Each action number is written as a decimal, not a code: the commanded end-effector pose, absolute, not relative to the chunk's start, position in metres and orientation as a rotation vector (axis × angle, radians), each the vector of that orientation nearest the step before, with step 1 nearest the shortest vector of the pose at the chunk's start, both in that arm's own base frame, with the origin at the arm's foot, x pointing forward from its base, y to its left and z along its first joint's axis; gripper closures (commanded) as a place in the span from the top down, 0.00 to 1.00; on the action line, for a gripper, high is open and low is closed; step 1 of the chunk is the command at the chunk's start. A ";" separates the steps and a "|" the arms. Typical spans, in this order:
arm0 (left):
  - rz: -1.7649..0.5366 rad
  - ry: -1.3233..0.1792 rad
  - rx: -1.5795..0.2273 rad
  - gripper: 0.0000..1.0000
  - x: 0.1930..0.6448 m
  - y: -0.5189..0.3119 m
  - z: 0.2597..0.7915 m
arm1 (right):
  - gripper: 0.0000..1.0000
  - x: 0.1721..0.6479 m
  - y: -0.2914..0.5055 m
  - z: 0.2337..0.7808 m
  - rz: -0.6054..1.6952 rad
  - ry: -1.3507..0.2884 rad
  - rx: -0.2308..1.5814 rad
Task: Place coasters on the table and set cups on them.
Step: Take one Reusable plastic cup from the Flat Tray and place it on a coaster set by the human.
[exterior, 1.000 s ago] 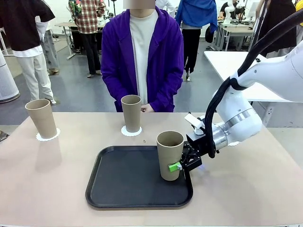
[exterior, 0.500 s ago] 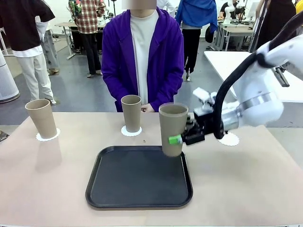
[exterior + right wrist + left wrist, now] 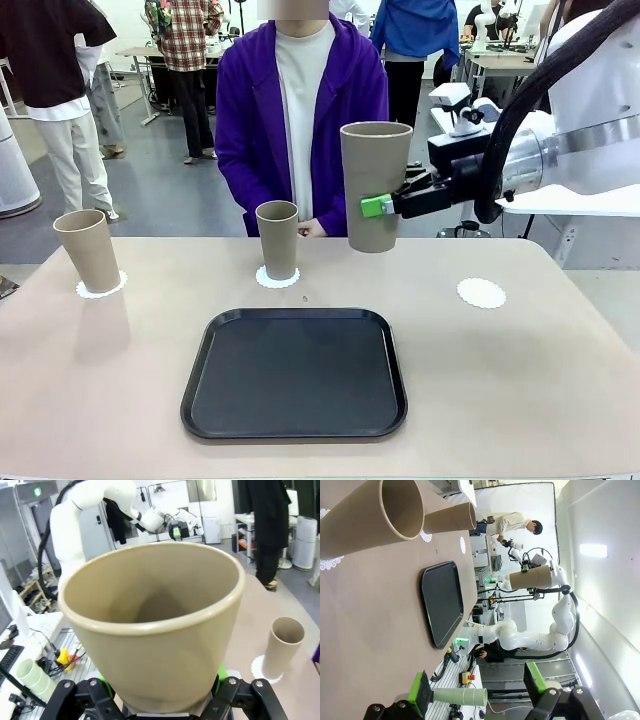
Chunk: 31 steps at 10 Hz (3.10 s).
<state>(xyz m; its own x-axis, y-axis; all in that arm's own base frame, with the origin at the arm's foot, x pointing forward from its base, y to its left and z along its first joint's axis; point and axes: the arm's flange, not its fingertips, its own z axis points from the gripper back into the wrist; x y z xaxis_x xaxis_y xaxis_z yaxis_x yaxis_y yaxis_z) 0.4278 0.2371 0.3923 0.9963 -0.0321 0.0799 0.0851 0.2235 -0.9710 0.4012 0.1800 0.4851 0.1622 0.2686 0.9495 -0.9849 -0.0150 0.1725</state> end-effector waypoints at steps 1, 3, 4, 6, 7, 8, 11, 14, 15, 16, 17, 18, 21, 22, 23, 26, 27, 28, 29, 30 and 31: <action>-0.079 -0.054 -1.342 1.00 0.428 0.237 0.394 | 0.00 0.401 0.180 0.481 1.229 -0.860 1.139; -0.079 -0.054 -1.342 1.00 0.428 0.237 0.394 | 0.00 0.401 0.180 0.481 1.229 -0.860 1.139; -0.079 -0.054 -1.342 1.00 0.428 0.237 0.394 | 0.00 0.401 0.180 0.481 1.229 -0.860 1.139; -0.079 -0.054 -1.342 1.00 0.428 0.237 0.394 | 0.84 0.424 0.159 0.472 1.167 -0.901 1.089; -0.079 -0.054 -1.342 1.00 0.428 0.237 0.394 | 0.84 0.446 0.125 0.459 1.113 -0.936 1.027; -0.079 -0.054 -1.342 1.00 0.428 0.237 0.394 | 0.84 0.464 0.081 0.449 1.036 -0.968 0.998; -0.079 -0.054 -1.342 1.00 0.428 0.237 0.394 | 0.84 0.479 -0.018 0.433 0.894 -1.070 0.924; -0.079 -0.054 -1.342 1.00 0.428 0.237 0.394 | 0.84 0.486 -0.087 0.421 0.790 -1.138 0.885; -0.079 -0.054 -1.342 1.00 0.428 0.237 0.394 | 0.84 0.487 -0.093 0.420 0.790 -1.142 0.880; -0.079 -0.054 -1.342 1.00 0.428 0.237 0.394 | 0.84 0.489 -0.092 0.419 0.804 -1.141 0.896; -0.079 -0.054 -1.342 1.00 0.428 0.237 0.394 | 0.84 0.490 -0.087 0.418 0.817 -1.135 0.911; -0.079 -0.054 -1.342 1.00 0.428 0.237 0.394 | 0.84 0.482 -0.098 0.419 0.777 -1.114 0.869; -0.079 -0.054 -1.342 1.00 0.428 0.237 0.394 | 0.84 0.482 -0.098 0.419 0.777 -1.114 0.869; -0.079 -0.054 -1.342 1.00 0.428 0.237 0.394 | 0.84 0.482 -0.098 0.417 0.781 -1.114 0.878; -0.079 -0.054 -1.342 1.00 0.428 0.237 0.394 | 0.84 0.488 -0.092 0.413 0.887 -1.158 0.895; -0.079 -0.054 -1.342 1.00 0.428 0.237 0.394 | 0.84 0.502 -0.087 0.367 1.008 -1.143 0.844; -0.079 -0.054 -1.342 1.00 0.428 0.237 0.394 | 0.84 0.506 -0.088 0.353 1.016 -1.122 0.847; -0.079 -0.054 -1.342 1.00 0.428 0.237 0.394 | 0.84 0.510 -0.086 0.339 1.009 -1.087 0.860; -0.079 -0.054 -1.342 1.00 0.428 0.237 0.394 | 0.84 0.516 -0.086 0.324 1.005 -1.053 0.853; -0.079 -0.054 -1.342 1.00 0.428 0.237 0.394 | 0.84 0.523 -0.085 0.309 1.006 -1.028 0.854; -0.079 -0.054 -1.342 1.00 0.428 0.237 0.394 | 0.84 0.526 -0.083 0.296 1.003 -1.008 0.880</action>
<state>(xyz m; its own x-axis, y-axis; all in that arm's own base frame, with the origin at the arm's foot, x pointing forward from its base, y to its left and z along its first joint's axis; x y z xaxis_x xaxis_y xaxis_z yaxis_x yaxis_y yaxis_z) 0.4281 0.2368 0.3922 0.9962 -0.0331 0.0801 0.0855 0.2231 -0.9710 0.5140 -0.0849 0.2996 0.1995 0.2258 0.9535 -0.9399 0.3192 0.1210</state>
